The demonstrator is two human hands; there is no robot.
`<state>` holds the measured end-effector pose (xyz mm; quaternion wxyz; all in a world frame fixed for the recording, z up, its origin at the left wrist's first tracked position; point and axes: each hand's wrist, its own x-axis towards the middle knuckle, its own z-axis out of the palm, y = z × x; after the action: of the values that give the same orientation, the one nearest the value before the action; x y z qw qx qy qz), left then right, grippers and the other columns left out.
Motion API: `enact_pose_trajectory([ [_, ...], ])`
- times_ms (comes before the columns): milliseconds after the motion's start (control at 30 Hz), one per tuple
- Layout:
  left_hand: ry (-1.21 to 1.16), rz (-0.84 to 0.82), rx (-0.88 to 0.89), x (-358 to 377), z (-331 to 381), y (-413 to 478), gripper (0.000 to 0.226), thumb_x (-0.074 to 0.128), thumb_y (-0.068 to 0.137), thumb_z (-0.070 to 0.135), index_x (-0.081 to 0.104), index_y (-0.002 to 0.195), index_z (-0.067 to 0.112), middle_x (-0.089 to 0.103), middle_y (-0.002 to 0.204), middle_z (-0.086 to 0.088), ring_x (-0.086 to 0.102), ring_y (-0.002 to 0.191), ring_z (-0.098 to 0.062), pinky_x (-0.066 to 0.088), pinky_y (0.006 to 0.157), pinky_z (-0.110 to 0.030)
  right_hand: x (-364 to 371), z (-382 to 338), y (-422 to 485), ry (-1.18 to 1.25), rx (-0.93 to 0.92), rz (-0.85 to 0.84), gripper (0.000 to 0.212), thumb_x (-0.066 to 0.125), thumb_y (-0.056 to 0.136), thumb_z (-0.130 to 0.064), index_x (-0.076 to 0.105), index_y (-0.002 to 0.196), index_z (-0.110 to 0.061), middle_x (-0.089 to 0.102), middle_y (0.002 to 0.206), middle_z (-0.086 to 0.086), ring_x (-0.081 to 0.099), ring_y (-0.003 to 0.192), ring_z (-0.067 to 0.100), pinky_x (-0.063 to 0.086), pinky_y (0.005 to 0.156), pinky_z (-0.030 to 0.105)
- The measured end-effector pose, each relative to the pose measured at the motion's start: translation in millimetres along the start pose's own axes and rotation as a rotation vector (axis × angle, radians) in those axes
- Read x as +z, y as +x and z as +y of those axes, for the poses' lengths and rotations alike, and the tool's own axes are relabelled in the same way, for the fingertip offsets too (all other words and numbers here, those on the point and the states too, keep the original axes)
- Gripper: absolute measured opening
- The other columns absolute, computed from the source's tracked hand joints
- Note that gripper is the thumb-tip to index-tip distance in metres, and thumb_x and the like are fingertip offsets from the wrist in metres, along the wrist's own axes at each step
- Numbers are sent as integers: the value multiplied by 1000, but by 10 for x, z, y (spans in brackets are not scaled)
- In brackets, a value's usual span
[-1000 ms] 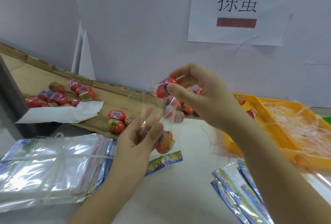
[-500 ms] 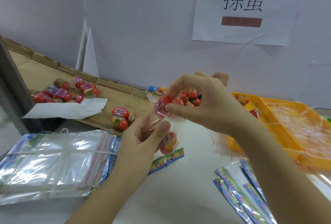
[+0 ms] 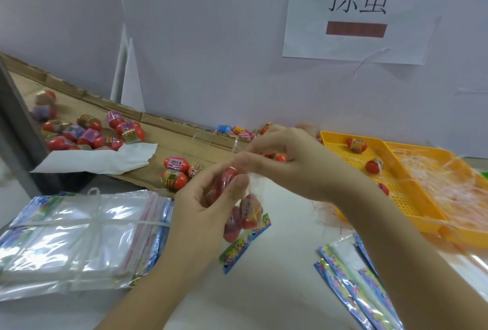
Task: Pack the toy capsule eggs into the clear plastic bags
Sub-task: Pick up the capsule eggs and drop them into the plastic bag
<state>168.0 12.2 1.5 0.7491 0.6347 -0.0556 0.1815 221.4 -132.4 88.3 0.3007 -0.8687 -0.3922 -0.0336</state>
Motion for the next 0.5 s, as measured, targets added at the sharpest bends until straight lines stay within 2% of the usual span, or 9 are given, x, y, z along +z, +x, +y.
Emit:
enact_pose_trajectory([
  [67, -8, 47, -6, 7, -6, 9, 37, 69, 69, 54, 75, 100, 35, 75, 85, 0, 70, 75, -22, 53, 62, -20, 5, 9, 11, 125, -19, 1, 31, 47, 93, -54, 72, 85, -37, 66, 79, 5, 59, 84, 23, 46, 79, 34],
  [100, -33, 85, -16, 3, -11, 17, 34, 70, 68, 52, 76, 97, 35, 74, 84, 1, 68, 72, -22, 53, 61, -23, 16, 50, 30, 218, -33, 98, 27, 48, 94, -50, 71, 87, -39, 67, 85, 2, 61, 88, 20, 48, 80, 30],
  [167, -54, 157, -26, -18, -9, 39, 24, 68, 68, 49, 77, 88, 39, 74, 84, 8, 68, 76, -13, 54, 65, -20, 43, 210, 104, 371, -5, 400, 19, 49, 94, -36, 68, 98, -37, 67, 98, -9, 60, 95, 2, 46, 80, 14],
  [233, -55, 170, -26, -27, 5, 48, 18, 61, 73, 44, 77, 81, 44, 74, 84, 16, 68, 78, 0, 52, 64, -13, 104, 438, 178, 226, 148, 552, 24, 50, 96, -25, 60, 117, -32, 58, 111, -6, 52, 101, -1, 42, 88, 12],
  [300, -58, 182, -32, -17, 34, 45, 20, 58, 75, 42, 76, 79, 50, 74, 86, 20, 68, 80, 5, 51, 64, -9, 218, 714, 208, -111, 400, 373, 45, 51, 97, -23, 43, 139, -33, 44, 134, 5, 39, 126, 18, 35, 108, 35],
  [333, -61, 191, -42, -9, 41, 45, 21, 58, 75, 42, 75, 81, 52, 74, 90, 20, 68, 84, 6, 52, 66, -10, 298, 820, 192, -258, 499, 209, 52, 50, 97, -26, 33, 146, -37, 34, 146, 7, 28, 136, 27, 27, 112, 45],
  [400, -105, 204, -92, 0, 47, 46, 22, 59, 73, 44, 75, 85, 52, 74, 96, 18, 69, 87, 2, 53, 70, -15, 469, 941, 146, -406, 570, -40, 56, 48, 98, -38, 23, 148, -42, 19, 157, 2, 16, 143, 32, 20, 112, 54],
  [433, -147, 214, -133, -4, 45, 52, 21, 60, 72, 45, 76, 84, 48, 75, 93, 15, 69, 83, -1, 54, 68, -18, 531, 978, 125, -431, 558, -80, 55, 48, 97, -43, 25, 147, -43, 19, 158, 0, 16, 143, 30, 20, 112, 56],
  [500, -219, 217, -218, -6, 51, 60, 26, 63, 66, 48, 76, 82, 34, 73, 82, 4, 68, 71, -9, 53, 61, -22, 564, 1020, 116, -504, 492, -14, 47, 51, 96, -41, 37, 141, -39, 31, 152, -1, 27, 139, 26, 23, 109, 53],
])
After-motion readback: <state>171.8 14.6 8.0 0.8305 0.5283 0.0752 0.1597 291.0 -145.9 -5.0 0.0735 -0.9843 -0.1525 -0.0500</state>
